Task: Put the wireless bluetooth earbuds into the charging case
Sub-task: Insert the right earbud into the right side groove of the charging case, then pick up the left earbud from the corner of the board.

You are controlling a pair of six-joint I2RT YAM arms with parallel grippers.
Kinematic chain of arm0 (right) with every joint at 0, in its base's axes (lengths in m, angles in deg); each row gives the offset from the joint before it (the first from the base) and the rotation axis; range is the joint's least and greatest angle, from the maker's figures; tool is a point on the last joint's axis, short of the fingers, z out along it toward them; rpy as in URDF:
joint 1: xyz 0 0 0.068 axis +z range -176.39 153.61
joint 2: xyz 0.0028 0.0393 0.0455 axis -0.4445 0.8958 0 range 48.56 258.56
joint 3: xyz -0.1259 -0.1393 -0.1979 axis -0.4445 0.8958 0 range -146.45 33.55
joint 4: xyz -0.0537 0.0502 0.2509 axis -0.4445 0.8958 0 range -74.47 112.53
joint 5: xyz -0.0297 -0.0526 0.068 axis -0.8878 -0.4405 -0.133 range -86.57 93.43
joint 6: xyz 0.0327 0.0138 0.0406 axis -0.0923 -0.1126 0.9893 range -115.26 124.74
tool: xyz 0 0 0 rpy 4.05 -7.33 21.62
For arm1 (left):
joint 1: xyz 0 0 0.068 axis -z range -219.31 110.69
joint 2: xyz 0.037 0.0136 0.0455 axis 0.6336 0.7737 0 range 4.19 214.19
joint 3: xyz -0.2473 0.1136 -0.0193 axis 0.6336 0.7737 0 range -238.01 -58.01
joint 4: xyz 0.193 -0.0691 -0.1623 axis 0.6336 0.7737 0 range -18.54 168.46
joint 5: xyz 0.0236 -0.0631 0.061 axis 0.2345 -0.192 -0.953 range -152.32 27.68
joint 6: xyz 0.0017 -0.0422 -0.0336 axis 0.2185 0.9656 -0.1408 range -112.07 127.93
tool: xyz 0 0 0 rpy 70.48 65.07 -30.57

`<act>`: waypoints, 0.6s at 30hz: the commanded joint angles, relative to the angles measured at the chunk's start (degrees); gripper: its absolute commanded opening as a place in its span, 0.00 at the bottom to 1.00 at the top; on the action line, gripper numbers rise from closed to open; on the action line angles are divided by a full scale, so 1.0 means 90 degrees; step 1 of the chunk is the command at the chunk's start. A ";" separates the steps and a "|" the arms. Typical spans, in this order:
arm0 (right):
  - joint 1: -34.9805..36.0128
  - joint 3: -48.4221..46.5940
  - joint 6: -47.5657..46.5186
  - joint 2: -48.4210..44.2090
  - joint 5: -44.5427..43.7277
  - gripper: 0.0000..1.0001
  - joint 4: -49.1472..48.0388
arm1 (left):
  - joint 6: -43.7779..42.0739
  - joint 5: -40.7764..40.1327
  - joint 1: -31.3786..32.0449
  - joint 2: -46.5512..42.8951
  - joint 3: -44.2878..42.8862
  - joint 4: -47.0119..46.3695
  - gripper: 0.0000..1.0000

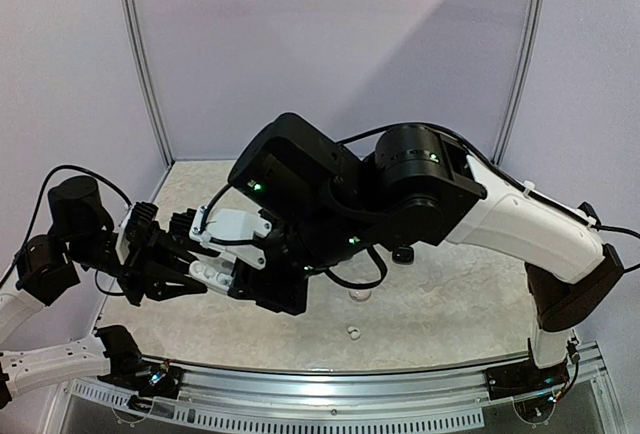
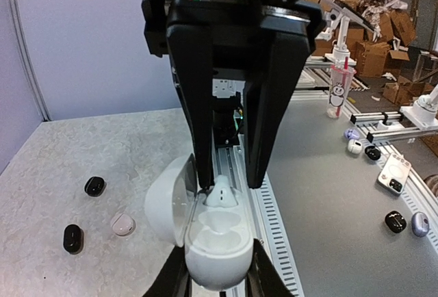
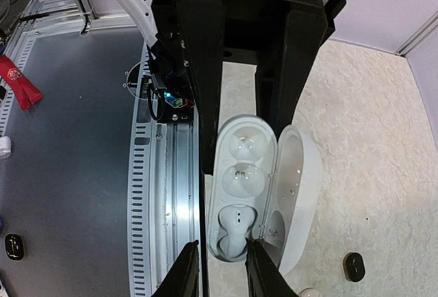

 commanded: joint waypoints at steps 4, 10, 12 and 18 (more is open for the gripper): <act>-0.0017 0.0316 0.0105 -0.0512 -0.0318 0.32 -0.0774 | 0.0350 -0.0027 0.0078 -0.0066 0.0072 -0.0214 0.00; -0.0023 0.1128 0.0352 -0.1231 -0.0453 0.34 -0.1486 | 0.1542 -0.0153 0.0034 -0.0023 0.0447 -0.0939 0.00; -0.0032 0.1425 0.0420 -0.1549 -0.0389 0.35 -0.1755 | 0.1795 -0.0167 0.0020 -0.0026 0.0548 -0.1165 0.00; -0.0368 0.2434 0.1336 -0.2442 -0.0856 0.37 -0.2352 | 0.2078 -0.0305 -0.0084 -0.0011 0.0642 -0.1353 0.00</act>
